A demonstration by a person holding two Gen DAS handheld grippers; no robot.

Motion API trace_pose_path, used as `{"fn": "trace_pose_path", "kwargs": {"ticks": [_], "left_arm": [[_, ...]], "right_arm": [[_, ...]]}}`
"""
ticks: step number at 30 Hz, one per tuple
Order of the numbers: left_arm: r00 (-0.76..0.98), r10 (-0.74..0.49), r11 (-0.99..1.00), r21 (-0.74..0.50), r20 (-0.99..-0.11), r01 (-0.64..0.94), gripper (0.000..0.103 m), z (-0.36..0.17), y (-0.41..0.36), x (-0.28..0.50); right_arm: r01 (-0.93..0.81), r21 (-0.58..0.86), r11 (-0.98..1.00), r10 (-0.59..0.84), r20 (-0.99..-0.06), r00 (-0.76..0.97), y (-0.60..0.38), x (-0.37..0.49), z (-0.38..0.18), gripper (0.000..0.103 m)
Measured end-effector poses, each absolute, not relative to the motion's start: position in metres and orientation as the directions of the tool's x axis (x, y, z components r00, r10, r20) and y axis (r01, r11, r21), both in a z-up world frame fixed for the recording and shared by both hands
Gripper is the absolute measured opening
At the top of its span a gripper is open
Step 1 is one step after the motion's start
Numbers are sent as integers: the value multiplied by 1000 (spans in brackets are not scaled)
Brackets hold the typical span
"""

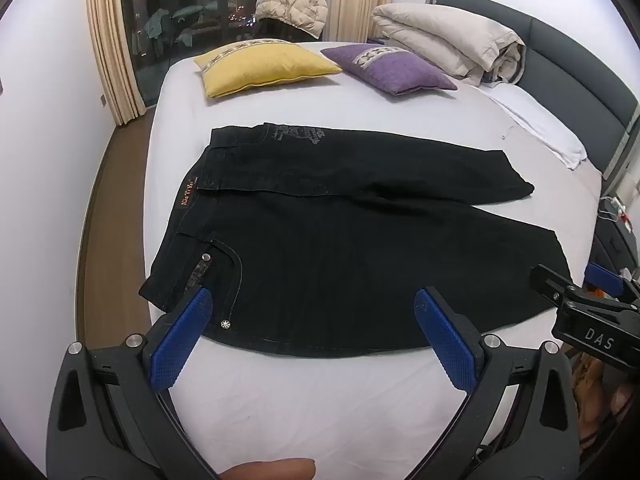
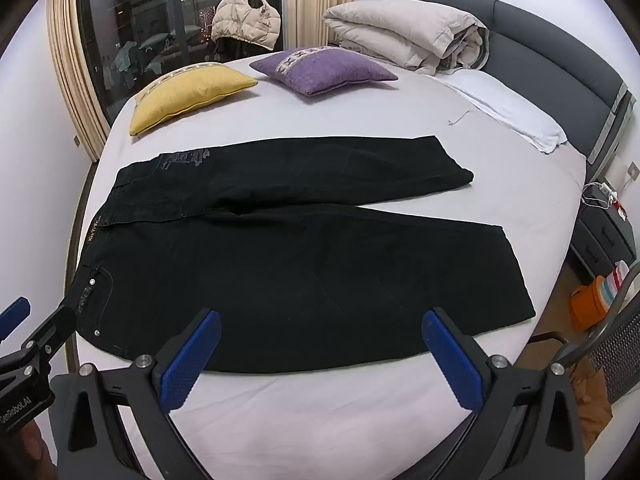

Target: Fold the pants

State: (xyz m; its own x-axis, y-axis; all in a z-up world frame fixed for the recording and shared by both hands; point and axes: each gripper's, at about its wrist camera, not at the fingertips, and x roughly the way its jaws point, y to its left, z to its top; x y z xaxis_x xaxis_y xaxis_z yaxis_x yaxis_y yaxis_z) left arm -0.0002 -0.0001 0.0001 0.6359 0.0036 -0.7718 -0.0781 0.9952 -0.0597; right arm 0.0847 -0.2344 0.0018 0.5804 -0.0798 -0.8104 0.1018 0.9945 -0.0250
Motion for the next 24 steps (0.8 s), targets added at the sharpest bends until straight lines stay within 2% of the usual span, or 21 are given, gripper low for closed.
{"fn": "trace_pose_path", "kwargs": {"ticks": [24], "left_arm": [[628,15,995,-50,-778,-85,103,-2,-1,-5]], "right_arm": [[100,-31,995,-83,-815,574,-232,86,-1,103]]}}
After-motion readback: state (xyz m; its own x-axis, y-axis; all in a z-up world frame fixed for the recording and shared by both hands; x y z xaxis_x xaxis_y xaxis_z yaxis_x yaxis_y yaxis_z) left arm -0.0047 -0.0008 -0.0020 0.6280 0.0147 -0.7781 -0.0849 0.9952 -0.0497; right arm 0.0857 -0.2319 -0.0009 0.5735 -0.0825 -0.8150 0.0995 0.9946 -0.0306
